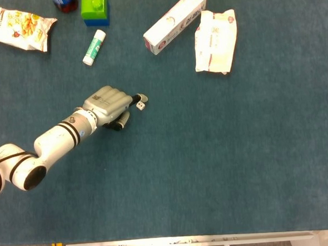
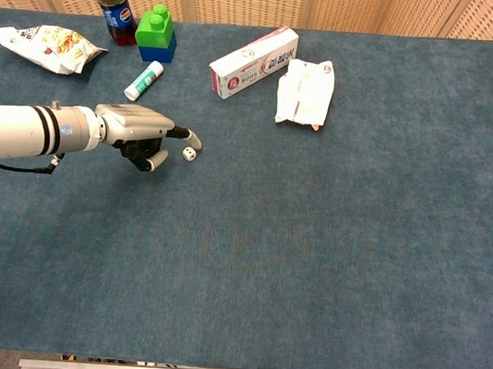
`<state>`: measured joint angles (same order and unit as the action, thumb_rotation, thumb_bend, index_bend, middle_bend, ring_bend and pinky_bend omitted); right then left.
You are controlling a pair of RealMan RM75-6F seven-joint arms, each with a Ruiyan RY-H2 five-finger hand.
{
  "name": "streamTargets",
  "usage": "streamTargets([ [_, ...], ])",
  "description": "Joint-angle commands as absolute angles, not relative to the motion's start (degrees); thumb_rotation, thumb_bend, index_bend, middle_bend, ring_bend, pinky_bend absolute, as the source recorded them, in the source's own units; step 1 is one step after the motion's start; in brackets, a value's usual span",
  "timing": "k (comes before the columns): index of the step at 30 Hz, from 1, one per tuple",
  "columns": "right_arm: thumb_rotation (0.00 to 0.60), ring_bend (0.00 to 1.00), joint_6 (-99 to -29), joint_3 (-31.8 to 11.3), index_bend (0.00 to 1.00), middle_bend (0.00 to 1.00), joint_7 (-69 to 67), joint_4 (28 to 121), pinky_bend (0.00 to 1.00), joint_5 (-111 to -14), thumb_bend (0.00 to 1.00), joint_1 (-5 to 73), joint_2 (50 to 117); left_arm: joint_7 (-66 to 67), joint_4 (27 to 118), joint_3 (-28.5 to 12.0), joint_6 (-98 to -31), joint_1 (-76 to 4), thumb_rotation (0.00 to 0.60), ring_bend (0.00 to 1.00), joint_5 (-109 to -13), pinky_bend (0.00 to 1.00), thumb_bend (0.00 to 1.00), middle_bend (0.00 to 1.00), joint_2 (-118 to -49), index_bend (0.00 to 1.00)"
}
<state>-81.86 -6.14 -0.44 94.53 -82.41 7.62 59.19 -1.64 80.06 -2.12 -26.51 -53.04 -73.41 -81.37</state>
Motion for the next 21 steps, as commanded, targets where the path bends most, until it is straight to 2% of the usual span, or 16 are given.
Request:
streamTargets([
  [1, 0.6, 0.31, -81.93, -6.13, 0.29, 0.38, -0.63, 94.41, 0.39, -82.3, 0.46, 7.5, 59.13, -0.76, 79.99, -1.83, -26.36, -53.36, 0.6, 1.0, -72.45, 1.0, 0.72, 1.0, -81.68, 0.12],
  [9, 0.6, 0.31, -82.13, -6.18, 0.29, 0.38, -1.27, 94.11, 0.39, -82.27, 0.46, 7.29, 59.07, 1.2, 81.99, -0.97, -27.02, -53.38, 0.6, 1.0, -70.65, 1.0, 0.72, 1.0, -80.15, 0.13],
  [21, 0.6, 0.31, -82.72, -6.24, 0.29, 0.38, -1.67, 94.32, 0.39, -82.93, 0.46, 7.18, 59.01, 4.01, 89.76, 1.25, -30.3, -51.58, 0.6, 1.0, -70.02, 1.0, 0.72, 1.0, -73.93, 0.13],
])
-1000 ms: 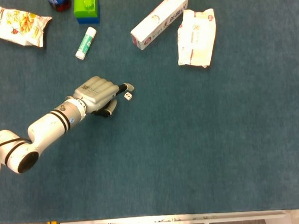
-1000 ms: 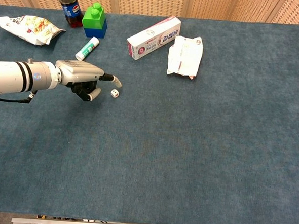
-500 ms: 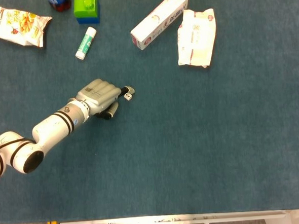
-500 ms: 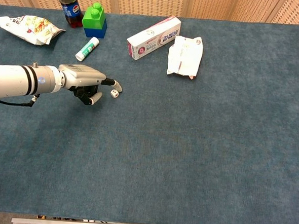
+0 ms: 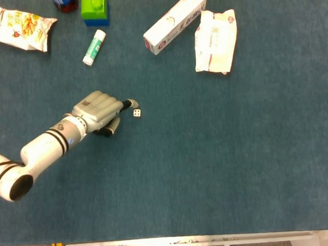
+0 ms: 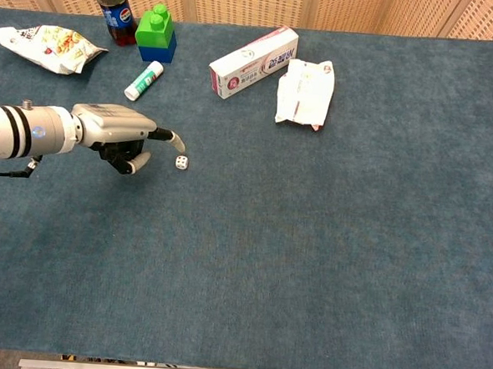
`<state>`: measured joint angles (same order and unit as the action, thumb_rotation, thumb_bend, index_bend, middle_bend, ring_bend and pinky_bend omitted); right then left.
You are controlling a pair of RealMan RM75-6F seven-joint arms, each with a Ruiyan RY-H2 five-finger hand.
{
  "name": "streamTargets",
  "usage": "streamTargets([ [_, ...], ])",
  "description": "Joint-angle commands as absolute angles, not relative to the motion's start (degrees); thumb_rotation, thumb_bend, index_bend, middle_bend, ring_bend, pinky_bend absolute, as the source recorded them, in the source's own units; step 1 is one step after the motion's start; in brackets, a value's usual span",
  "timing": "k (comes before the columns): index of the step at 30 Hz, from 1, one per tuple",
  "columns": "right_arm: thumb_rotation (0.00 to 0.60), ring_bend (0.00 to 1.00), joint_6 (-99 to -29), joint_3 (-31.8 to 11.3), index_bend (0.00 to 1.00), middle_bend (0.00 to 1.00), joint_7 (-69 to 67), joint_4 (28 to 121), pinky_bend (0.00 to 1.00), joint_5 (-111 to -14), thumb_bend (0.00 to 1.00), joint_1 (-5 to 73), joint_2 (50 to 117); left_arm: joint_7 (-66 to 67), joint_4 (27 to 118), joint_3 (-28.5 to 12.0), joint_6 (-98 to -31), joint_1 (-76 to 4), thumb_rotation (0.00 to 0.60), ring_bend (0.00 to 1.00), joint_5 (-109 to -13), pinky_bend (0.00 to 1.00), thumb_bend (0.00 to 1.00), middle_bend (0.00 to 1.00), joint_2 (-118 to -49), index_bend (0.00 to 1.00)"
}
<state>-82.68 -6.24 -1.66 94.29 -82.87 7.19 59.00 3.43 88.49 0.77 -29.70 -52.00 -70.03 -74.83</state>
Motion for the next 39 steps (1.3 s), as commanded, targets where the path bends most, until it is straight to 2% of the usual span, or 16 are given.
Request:
streamTargets([
  [1, 0.6, 0.31, -82.77, -6.24, 0.29, 0.38, -1.68, 94.34, 0.39, -83.0, 0.46, 7.18, 59.03, 4.41, 90.76, 1.49, -30.8, -51.35, 0.6, 1.0, -70.15, 1.0, 0.72, 1.0, -73.33, 0.13],
  [5, 0.6, 0.31, -82.83, -6.05, 0.29, 0.38, -1.75, 94.42, 0.39, -83.49, 0.46, 7.18, 59.17, 4.88, 92.09, 1.0, -33.23, -50.53, 0.6, 1.0, -69.56, 1.0, 0.72, 1.0, -73.11, 0.13],
  [18, 0.6, 0.31, -83.64, -5.87, 0.29, 0.38, -2.69, 93.89, 0.39, -82.97, 0.46, 6.14, 58.85, 7.93, 86.76, 1.09, -30.68, -52.62, 0.6, 1.0, -63.32, 1.0, 0.72, 1.0, -77.23, 0.13],
  [39, 0.6, 0.31, -83.86, -5.8, 0.29, 0.38, -3.96, 92.91, 0.39, -82.93, 0.46, 5.57, 59.14, 11.29, 94.36, 3.29, -32.78, -52.69, 0.6, 1.0, -63.07, 1.0, 0.72, 1.0, -74.43, 0.13],
])
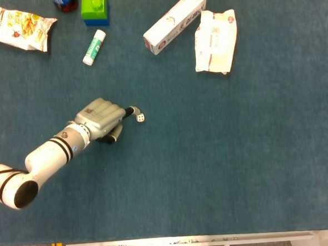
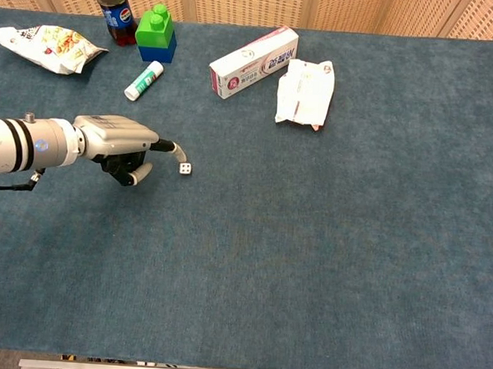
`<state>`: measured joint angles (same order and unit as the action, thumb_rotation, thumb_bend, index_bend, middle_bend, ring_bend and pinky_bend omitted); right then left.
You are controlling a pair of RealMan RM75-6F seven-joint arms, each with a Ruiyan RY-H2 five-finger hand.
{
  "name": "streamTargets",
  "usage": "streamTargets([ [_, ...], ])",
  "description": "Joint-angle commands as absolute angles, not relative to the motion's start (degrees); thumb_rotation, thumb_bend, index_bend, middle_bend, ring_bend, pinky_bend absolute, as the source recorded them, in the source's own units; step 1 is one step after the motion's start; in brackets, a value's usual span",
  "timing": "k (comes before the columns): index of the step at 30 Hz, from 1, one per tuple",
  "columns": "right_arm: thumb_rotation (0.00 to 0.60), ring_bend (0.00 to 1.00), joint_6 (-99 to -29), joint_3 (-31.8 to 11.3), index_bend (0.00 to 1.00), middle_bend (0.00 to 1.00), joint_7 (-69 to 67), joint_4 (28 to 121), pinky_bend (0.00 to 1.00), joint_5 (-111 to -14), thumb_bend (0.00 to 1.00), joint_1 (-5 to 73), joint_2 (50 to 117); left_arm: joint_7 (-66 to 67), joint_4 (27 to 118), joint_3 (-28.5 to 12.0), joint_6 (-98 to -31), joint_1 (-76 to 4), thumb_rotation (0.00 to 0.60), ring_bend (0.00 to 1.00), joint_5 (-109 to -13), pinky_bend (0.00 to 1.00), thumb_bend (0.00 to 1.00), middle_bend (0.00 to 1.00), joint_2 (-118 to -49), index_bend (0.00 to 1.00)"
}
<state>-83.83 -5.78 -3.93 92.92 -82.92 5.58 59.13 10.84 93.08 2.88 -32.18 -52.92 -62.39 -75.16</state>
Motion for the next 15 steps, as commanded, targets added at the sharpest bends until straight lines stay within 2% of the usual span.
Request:
streamTargets([
  [1, 0.6, 0.31, -83.9, -5.82, 0.29, 0.38, -3.98, 92.9, 0.39, -82.96, 0.46, 5.56, 59.14, 11.47, 94.96, 3.42, -33.02, -52.6, 0.6, 1.0, -63.34, 1.0, 0.72, 1.0, -74.19, 0.13],
  [7, 0.6, 0.31, -84.01, -5.85, 0.29, 0.38, -4.09, 92.88, 0.39, -83.16, 0.46, 5.53, 59.13, 12.2, 98.16, 3.63, -35.58, -51.66, 0.6, 1.0, -64.8, 1.0, 0.72, 1.0, -72.86, 0.13],
  [10, 0.6, 0.31, -83.97, -5.86, 0.29, 0.38, -4.14, 92.9, 0.39, -83.16, 0.46, 5.51, 59.03, 12.21, 99.18, 3.39, -39.0, -50.09, 0.6, 0.99, -65.61, 1.0, 0.71, 0.97, -72.01, 0.11],
  [13, 0.6, 0.31, -83.87, -5.85, 0.29, 0.38, -3.88, 92.94, 0.39, -83.03, 0.46, 5.47, 58.86, 12.1, 99.9, 3.26, -46.34, -46.3, 0.6, 0.85, -67.33, 0.92, 0.69, 0.84, -70.75, 0.06],
  [15, 0.6, 0.31, -83.77, -5.9, 0.29, 0.38, -3.6, 92.91, 0.39, -82.9, 0.46, 5.51, 58.83, 12.42, 100.17, 3.41, -51.46, -43.52, 0.6, 0.71, -68.31, 0.83, 0.65, 0.72, -70.0, 0.03],
])
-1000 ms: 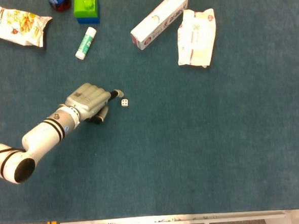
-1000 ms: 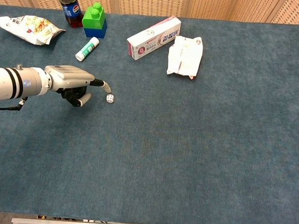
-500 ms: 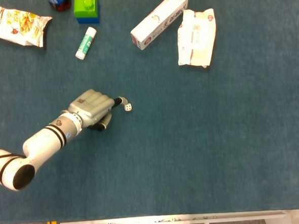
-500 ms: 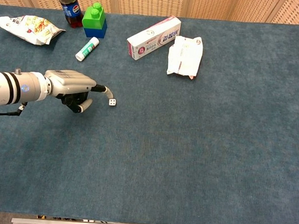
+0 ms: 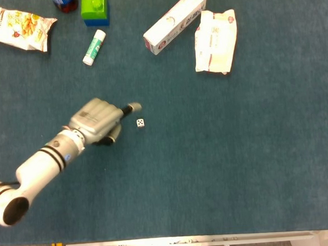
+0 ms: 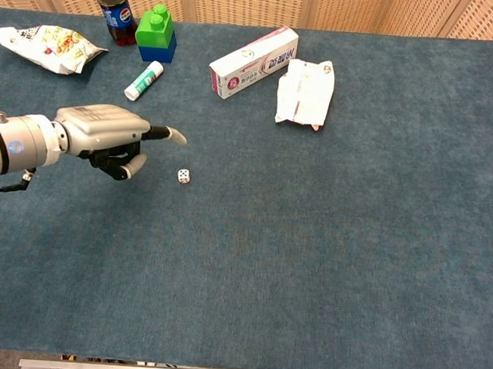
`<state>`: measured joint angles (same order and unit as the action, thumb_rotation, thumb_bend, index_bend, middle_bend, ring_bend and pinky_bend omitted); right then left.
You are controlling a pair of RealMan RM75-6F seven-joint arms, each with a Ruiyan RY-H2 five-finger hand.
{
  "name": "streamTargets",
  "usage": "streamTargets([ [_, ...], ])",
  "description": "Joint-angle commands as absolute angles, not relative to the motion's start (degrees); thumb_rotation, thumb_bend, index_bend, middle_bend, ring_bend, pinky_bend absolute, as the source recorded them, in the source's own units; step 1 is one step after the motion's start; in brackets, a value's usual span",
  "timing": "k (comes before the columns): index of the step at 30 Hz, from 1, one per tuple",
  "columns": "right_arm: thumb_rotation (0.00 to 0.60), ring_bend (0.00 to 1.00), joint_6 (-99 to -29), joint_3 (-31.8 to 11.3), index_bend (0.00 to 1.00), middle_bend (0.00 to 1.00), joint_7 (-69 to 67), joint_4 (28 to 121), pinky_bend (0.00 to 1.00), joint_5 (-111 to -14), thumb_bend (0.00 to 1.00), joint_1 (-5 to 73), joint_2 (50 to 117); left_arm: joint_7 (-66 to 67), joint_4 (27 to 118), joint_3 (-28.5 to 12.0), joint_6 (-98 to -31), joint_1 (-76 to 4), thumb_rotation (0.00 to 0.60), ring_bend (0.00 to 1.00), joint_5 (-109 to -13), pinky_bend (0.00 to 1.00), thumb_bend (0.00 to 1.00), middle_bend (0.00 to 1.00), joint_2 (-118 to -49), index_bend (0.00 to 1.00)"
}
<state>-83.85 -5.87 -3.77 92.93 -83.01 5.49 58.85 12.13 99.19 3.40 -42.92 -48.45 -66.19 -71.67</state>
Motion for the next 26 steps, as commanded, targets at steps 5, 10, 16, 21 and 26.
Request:
streamTargets([
  [5, 0.6, 0.31, -82.91, -6.01, 0.29, 0.38, -3.1, 92.78, 0.39, -82.91, 0.37, 6.11, 58.98, 13.14, 99.58, 3.7, -66.4, -34.41, 0.6, 0.49, -69.12, 0.67, 0.5, 0.52, -69.04, 0.01],
  [10, 0.6, 0.31, -81.95, -5.73, 0.29, 0.38, -2.94, 92.53, 0.39, -83.79, 0.29, 6.83, 58.97, 12.2, 99.82, 4.1, -76.64, -26.39, 0.6, 0.36, -68.44, 0.5, 0.4, 0.37, -67.11, 0.01],
  [16, 0.6, 0.31, -81.25, -5.02, 0.29, 0.38, -2.38, 91.94, 0.39, -85.3, 0.29, 7.47, 59.53, 8.45, 97.24, 4.14, -87.18, -18.55, 0.6, 0.32, -72.64, 0.43, 0.38, 0.34, -67.83, 0.03],
  [21, 0.6, 0.31, -81.48, -4.5, 0.29, 0.38, -2.39, 91.65, 0.39, -86.19, 0.29, 7.45, 60.15, 7.64, 97.18, 4.83, -90.17, -14.68, 0.6, 0.32, -74.62, 0.43, 0.38, 0.34, -67.15, 0.04],
  [26, 0.6, 0.31, -81.35, -4.11, 0.29, 0.38, -2.61, 91.48, 0.39, -86.31, 0.3, 7.35, 60.44, 7.68, 97.69, 4.93, -91.91, -12.15, 0.6, 0.32, -77.12, 0.43, 0.38, 0.34, -66.8, 0.04],
])
